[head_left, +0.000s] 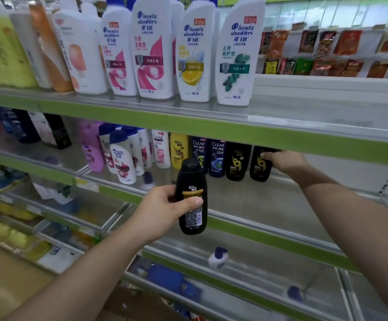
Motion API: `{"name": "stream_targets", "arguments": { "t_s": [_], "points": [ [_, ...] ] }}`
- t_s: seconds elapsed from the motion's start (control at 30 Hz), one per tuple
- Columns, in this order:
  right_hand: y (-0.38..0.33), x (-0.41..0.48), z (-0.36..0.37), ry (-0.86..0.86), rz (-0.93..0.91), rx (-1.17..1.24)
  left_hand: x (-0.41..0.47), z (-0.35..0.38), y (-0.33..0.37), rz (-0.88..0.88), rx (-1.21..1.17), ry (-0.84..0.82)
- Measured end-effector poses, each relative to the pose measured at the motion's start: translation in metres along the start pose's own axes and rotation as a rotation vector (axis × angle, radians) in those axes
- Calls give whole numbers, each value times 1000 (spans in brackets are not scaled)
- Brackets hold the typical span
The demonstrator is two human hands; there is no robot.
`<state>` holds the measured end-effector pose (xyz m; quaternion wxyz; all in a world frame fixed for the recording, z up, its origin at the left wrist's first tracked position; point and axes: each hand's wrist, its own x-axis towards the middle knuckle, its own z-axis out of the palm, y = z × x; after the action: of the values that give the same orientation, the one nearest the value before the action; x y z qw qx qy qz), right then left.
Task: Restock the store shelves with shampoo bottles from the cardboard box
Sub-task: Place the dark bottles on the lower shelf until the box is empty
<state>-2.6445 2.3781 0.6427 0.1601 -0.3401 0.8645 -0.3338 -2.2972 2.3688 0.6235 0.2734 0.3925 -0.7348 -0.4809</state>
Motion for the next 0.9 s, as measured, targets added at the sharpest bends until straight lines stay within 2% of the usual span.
{"name": "stream_targets", "arguments": {
  "t_s": [0.13,0.17,0.27,0.43,0.7,0.9],
  "points": [
    [2,-6,0,10,-19,-47,1,-2,-1,-8,-30,-8],
    [5,-8,1,21,-67,-12,1,-4,0,-7,-33,-10],
    [20,-15,9,-9,-216,307,4,-7,1,3,-32,1],
    [16,-31,31,-116,-412,433,15,-8,3,8,-37,5],
    [-8,-37,56,29,-401,351,18,-8,3,42,-16,26],
    [-5,-31,61,91,-355,411,19,-8,0,65,-67,33]
  ]
}}
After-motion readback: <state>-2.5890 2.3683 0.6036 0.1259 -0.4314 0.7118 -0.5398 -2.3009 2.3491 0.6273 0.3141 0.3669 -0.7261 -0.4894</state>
